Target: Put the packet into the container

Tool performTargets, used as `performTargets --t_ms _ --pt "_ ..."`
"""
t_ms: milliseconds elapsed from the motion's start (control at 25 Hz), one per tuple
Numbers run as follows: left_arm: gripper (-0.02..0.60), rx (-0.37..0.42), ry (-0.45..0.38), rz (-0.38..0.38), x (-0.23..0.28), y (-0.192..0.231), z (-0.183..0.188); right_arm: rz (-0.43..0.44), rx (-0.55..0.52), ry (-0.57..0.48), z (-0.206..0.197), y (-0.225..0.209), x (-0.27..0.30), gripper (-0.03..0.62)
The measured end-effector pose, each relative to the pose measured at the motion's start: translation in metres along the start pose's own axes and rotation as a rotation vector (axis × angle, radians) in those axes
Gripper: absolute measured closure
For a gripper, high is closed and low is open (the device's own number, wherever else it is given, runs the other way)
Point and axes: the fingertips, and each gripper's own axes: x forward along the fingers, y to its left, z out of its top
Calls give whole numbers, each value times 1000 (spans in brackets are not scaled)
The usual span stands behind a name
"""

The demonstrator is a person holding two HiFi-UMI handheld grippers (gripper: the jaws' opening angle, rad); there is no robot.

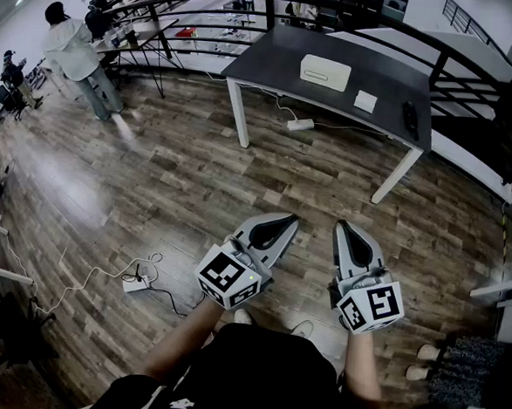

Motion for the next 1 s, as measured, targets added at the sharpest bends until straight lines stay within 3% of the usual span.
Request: performTargets --t_ms 440,1000 --pt "577 6 -6 2 -2 -9 5 -37 16 -53 4 -2 -9 591" --pt "577 25 5 25 1 -22 3 -85 18 -7 -2 -16 -22 591"
